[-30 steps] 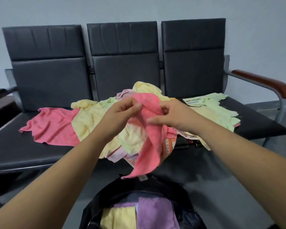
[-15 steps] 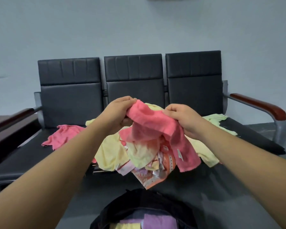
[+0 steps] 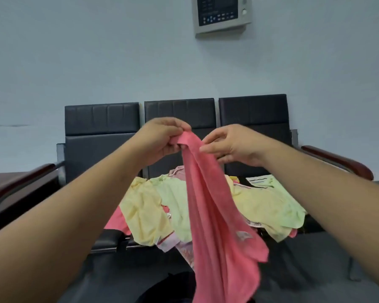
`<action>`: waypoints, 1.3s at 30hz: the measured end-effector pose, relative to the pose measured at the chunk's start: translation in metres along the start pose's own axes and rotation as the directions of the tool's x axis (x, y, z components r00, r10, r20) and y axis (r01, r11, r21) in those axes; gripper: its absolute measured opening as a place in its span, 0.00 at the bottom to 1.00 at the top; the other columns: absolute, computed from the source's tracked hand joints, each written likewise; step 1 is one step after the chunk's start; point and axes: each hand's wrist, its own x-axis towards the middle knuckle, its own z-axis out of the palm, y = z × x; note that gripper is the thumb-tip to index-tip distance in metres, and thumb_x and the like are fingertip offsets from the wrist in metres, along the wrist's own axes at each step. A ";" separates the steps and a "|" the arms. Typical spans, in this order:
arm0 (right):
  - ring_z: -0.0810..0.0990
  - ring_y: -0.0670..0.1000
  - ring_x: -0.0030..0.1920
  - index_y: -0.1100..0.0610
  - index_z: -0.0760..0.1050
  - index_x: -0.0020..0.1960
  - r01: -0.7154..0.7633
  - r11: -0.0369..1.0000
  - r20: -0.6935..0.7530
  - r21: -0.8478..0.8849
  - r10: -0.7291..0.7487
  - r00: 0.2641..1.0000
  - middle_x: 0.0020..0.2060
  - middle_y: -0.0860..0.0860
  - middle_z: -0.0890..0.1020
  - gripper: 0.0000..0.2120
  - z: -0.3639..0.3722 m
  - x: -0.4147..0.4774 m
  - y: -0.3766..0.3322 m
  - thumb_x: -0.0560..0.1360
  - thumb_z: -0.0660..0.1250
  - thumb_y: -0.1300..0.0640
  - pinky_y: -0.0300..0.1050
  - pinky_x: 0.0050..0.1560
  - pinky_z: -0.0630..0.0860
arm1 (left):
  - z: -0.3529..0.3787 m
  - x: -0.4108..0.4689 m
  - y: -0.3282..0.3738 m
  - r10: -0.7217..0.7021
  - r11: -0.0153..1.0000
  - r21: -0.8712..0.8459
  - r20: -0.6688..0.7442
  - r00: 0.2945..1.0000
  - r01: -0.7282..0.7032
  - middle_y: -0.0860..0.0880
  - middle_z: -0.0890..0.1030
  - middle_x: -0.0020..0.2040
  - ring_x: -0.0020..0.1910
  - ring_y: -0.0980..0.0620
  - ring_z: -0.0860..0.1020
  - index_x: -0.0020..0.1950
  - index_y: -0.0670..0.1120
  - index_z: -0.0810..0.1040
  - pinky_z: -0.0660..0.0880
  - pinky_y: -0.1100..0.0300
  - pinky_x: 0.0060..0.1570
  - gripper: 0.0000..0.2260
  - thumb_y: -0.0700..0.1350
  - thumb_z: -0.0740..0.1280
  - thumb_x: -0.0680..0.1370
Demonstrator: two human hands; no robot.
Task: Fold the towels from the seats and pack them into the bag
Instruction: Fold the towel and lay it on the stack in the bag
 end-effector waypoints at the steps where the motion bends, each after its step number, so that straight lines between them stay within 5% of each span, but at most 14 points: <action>1: 0.86 0.50 0.49 0.57 0.84 0.55 -0.003 0.998 0.056 -0.062 0.007 0.998 0.47 0.53 0.87 0.17 0.008 -0.004 0.000 0.68 0.81 0.53 0.47 0.50 0.84 | 0.003 -0.001 -0.007 -0.025 0.999 0.023 0.020 0.999 0.024 0.43 0.82 0.38 0.30 0.52 0.77 0.47 0.40 0.80 0.77 0.64 0.30 0.12 0.32 0.58 0.83; 4: 0.86 0.50 0.51 0.55 0.84 0.55 -0.001 0.981 0.088 -0.196 0.019 0.996 0.49 0.53 0.87 0.18 0.037 -0.010 0.006 0.70 0.79 0.48 0.47 0.50 0.84 | 0.010 -0.001 -0.022 -0.068 0.995 0.075 0.006 0.998 0.068 0.40 0.82 0.44 0.39 0.48 0.80 0.50 0.39 0.81 0.80 0.59 0.42 0.09 0.33 0.61 0.82; 6: 0.86 0.54 0.47 0.59 0.83 0.52 0.013 0.984 -0.045 -0.177 -0.021 0.999 0.46 0.56 0.86 0.15 0.051 -0.005 0.016 0.71 0.78 0.51 0.52 0.48 0.85 | 0.010 -0.003 -0.025 -0.087 0.994 0.063 0.034 0.996 0.085 0.40 0.81 0.47 0.45 0.48 0.81 0.54 0.38 0.80 0.80 0.58 0.49 0.06 0.33 0.66 0.80; 10: 0.81 0.58 0.38 0.66 0.82 0.47 0.058 0.989 -0.251 -0.138 -0.092 0.964 0.42 0.67 0.83 0.09 0.061 0.004 0.036 0.77 0.69 0.59 0.66 0.46 0.81 | 0.003 -0.010 -0.030 -0.058 0.989 0.143 0.165 0.985 0.035 0.40 0.83 0.51 0.48 0.49 0.83 0.62 0.38 0.77 0.82 0.60 0.51 0.17 0.31 0.73 0.74; 13: 0.83 0.57 0.42 0.63 0.84 0.46 0.126 0.992 -0.229 -0.021 -0.127 0.965 0.45 0.67 0.83 0.10 0.064 0.003 0.043 0.79 0.70 0.56 0.61 0.51 0.82 | -0.007 -0.010 -0.034 -0.001 0.931 0.361 0.168 0.986 -0.060 0.39 0.83 0.54 0.51 0.45 0.82 0.62 0.44 0.80 0.79 0.49 0.59 0.18 0.38 0.77 0.73; 16: 0.81 0.55 0.41 0.58 0.85 0.44 0.155 0.986 -0.264 0.060 -0.135 0.955 0.45 0.67 0.82 0.16 0.065 0.004 0.050 0.76 0.73 0.44 0.62 0.50 0.83 | -0.015 -0.010 -0.038 0.015 0.806 0.577 0.201 0.979 -0.131 0.41 0.84 0.52 0.52 0.36 0.82 0.57 0.55 0.83 0.77 0.37 0.57 0.18 0.54 0.80 0.69; 20: 0.80 0.52 0.40 0.56 0.86 0.46 0.152 0.987 -0.225 0.056 -0.136 0.965 0.43 0.61 0.85 0.11 0.057 0.009 0.058 0.77 0.73 0.49 0.57 0.45 0.80 | -0.017 -0.009 -0.051 0.061 0.731 0.655 0.214 0.975 -0.190 0.58 0.82 0.40 0.37 0.60 0.78 0.54 0.53 0.82 0.75 0.61 0.40 0.11 0.50 0.77 0.74; 22: 0.79 0.52 0.40 0.57 0.86 0.47 0.159 0.986 -0.194 0.056 -0.145 0.970 0.42 0.61 0.85 0.10 0.056 0.009 0.063 0.77 0.73 0.50 0.52 0.43 0.75 | -0.017 -0.009 -0.058 0.082 0.746 0.640 0.185 0.979 -0.184 0.57 0.78 0.34 0.33 0.58 0.74 0.48 0.45 0.82 0.70 0.60 0.40 0.06 0.47 0.73 0.77; 25: 0.82 0.53 0.42 0.61 0.85 0.52 0.135 0.981 -0.134 0.138 -0.117 0.984 0.44 0.59 0.86 0.09 0.057 0.007 0.071 0.78 0.72 0.56 0.50 0.47 0.78 | -0.019 -0.012 -0.063 0.026 0.845 0.522 0.171 0.985 -0.113 0.44 0.79 0.39 0.39 0.49 0.75 0.48 0.37 0.81 0.72 0.52 0.43 0.19 0.54 0.72 0.78; 29: 0.84 0.58 0.49 0.62 0.85 0.54 0.123 0.974 -0.054 0.188 -0.115 0.992 0.55 0.67 0.82 0.10 0.057 0.006 0.082 0.76 0.74 0.56 0.56 0.57 0.80 | -0.010 -0.014 -0.071 -0.020 0.842 0.536 0.149 0.989 -0.064 0.47 0.87 0.46 0.47 0.48 0.85 0.51 0.45 0.86 0.80 0.51 0.55 0.17 0.59 0.71 0.76; 32: 0.83 0.51 0.43 0.57 0.86 0.48 0.103 0.980 0.003 0.172 -0.105 0.994 0.43 0.61 0.84 0.06 0.057 0.005 0.085 0.75 0.74 0.55 0.46 0.49 0.80 | -0.004 -0.013 -0.075 -0.062 0.819 0.571 0.200 0.978 -0.065 0.52 0.87 0.46 0.46 0.53 0.85 0.50 0.52 0.85 0.80 0.54 0.54 0.17 0.63 0.71 0.72; 34: 0.82 0.48 0.40 0.57 0.85 0.47 0.074 0.979 0.044 0.189 -0.084 0.995 0.39 0.53 0.85 0.03 0.056 0.004 0.087 0.76 0.73 0.59 0.40 0.44 0.79 | -0.003 -0.011 -0.079 -0.050 0.845 0.529 0.223 0.973 -0.078 0.48 0.85 0.43 0.43 0.52 0.82 0.49 0.47 0.85 0.79 0.51 0.52 0.16 0.59 0.69 0.77; 37: 0.82 0.54 0.45 0.61 0.84 0.48 -0.008 0.974 0.097 0.225 -0.014 0.995 0.44 0.57 0.85 0.06 0.050 0.005 0.097 0.73 0.75 0.60 0.48 0.50 0.79 | -0.005 -0.005 -0.089 -0.005 0.907 0.417 0.145 0.989 -0.056 0.44 0.81 0.41 0.41 0.49 0.78 0.49 0.37 0.81 0.75 0.52 0.48 0.17 0.52 0.69 0.81; 39: 0.82 0.53 0.45 0.62 0.84 0.48 -0.032 0.995 0.161 0.097 0.016 0.987 0.46 0.59 0.86 0.08 0.046 0.003 0.106 0.73 0.77 0.59 0.53 0.53 0.80 | -0.006 -0.002 -0.095 0.008 0.944 0.328 0.061 0.998 -0.028 0.44 0.80 0.41 0.40 0.49 0.77 0.49 0.36 0.80 0.73 0.55 0.44 0.17 0.51 0.68 0.81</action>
